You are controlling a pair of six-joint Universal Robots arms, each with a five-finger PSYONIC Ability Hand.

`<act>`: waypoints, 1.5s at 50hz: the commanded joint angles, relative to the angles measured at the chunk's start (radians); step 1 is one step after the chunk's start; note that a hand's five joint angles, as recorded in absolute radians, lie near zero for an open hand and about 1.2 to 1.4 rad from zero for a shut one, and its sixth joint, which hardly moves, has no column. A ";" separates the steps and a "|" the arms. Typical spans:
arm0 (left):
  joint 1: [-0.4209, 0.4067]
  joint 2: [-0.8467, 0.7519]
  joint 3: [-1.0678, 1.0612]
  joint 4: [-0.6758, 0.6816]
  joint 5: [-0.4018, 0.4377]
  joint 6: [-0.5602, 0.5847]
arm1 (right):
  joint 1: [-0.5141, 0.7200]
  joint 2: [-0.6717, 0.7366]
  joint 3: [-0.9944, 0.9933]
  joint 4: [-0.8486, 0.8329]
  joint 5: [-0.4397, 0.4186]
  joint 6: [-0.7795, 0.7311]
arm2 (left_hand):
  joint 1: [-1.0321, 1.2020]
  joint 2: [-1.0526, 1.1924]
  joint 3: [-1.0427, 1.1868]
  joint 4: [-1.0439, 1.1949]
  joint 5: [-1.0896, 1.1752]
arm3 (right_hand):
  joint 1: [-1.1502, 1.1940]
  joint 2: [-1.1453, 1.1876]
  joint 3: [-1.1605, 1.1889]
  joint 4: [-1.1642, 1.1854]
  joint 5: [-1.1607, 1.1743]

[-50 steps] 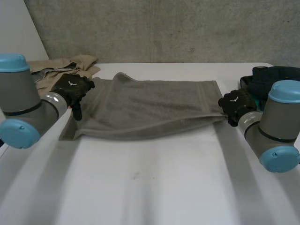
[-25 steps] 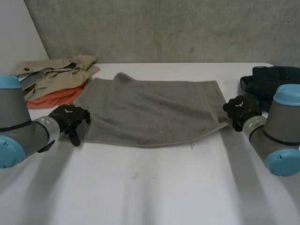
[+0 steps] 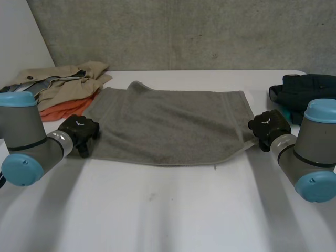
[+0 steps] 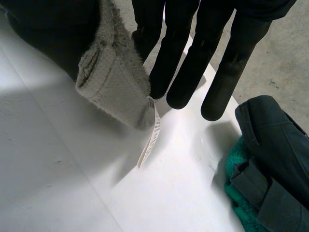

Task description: Fold the laundry.

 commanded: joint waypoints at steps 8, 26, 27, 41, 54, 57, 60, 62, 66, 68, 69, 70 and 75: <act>-0.002 -0.062 0.052 0.005 -0.024 0.062 | 0.001 -0.001 0.009 -0.002 -0.001 0.000 | 0.214 0.206 0.206 0.202 0.206 | 0.264 0.220 0.207 0.199 0.226; -0.012 -0.085 0.118 0.025 -0.050 0.079 | 0.012 -0.008 0.022 -0.018 0.001 0.000 | 0.783 0.775 0.775 0.771 0.775 | 0.264 0.220 0.207 0.199 0.226; -0.012 -0.083 0.121 0.029 -0.052 0.077 | 0.012 -0.008 0.022 -0.018 0.001 0.000 | 0.784 0.776 0.776 0.771 0.775 | 0.264 0.220 0.207 0.199 0.226; 0.007 0.011 0.063 0.033 -0.068 0.064 | 0.013 -0.040 0.023 0.004 0.007 -0.015 | 0.784 0.776 0.776 0.771 0.775 | 0.264 0.220 0.207 0.199 0.226; 0.069 0.474 -0.270 -0.391 -0.042 0.156 | -0.135 -0.299 0.043 0.749 -0.120 -0.402 | 0.784 0.776 0.776 0.771 0.775 | 0.264 0.220 0.207 0.199 0.226; 0.106 0.494 -0.328 -0.448 0.011 0.246 | -0.158 -0.311 0.049 0.913 -0.119 -0.509 | 0.784 0.776 0.776 0.771 0.775 | 0.264 0.220 0.207 0.199 0.226; 0.106 0.481 -0.345 -0.462 0.048 0.301 | -0.149 -0.301 0.052 0.903 -0.117 -0.485 | 0.784 0.776 0.776 0.771 0.775 | 0.264 0.220 0.207 0.199 0.226; 0.083 0.462 -0.336 -0.454 0.048 0.305 | -0.148 -0.298 0.048 0.877 -0.117 -0.459 | 0.784 0.776 0.776 0.771 0.775 | 0.264 0.220 0.207 0.199 0.226; 0.018 0.354 -0.249 -0.379 -0.004 0.251 | -0.134 -0.244 0.022 0.771 -0.110 -0.390 | 0.784 0.776 0.776 0.771 0.775 | 0.264 0.220 0.207 0.199 0.226; -0.005 0.285 -0.167 -0.335 -0.059 0.201 | -0.114 -0.203 -0.012 0.696 -0.085 -0.345 | 0.784 0.776 0.776 0.771 0.775 | 0.264 0.220 0.207 0.199 0.226; -0.012 0.262 -0.136 -0.322 -0.077 0.185 | -0.106 -0.187 -0.026 0.668 -0.073 -0.328 | 0.784 0.776 0.776 0.771 0.775 | 0.264 0.220 0.207 0.199 0.226; -0.020 0.239 -0.100 -0.313 -0.090 0.168 | -0.097 -0.169 -0.043 0.638 -0.059 -0.312 | 0.784 0.776 0.776 0.771 0.775 | 0.264 0.220 0.207 0.199 0.226; -0.074 0.077 0.169 -0.285 -0.111 0.091 | -0.057 -0.031 -0.161 0.448 0.071 -0.221 | 0.784 0.776 0.776 0.771 0.775 | 0.264 0.220 0.207 0.199 0.226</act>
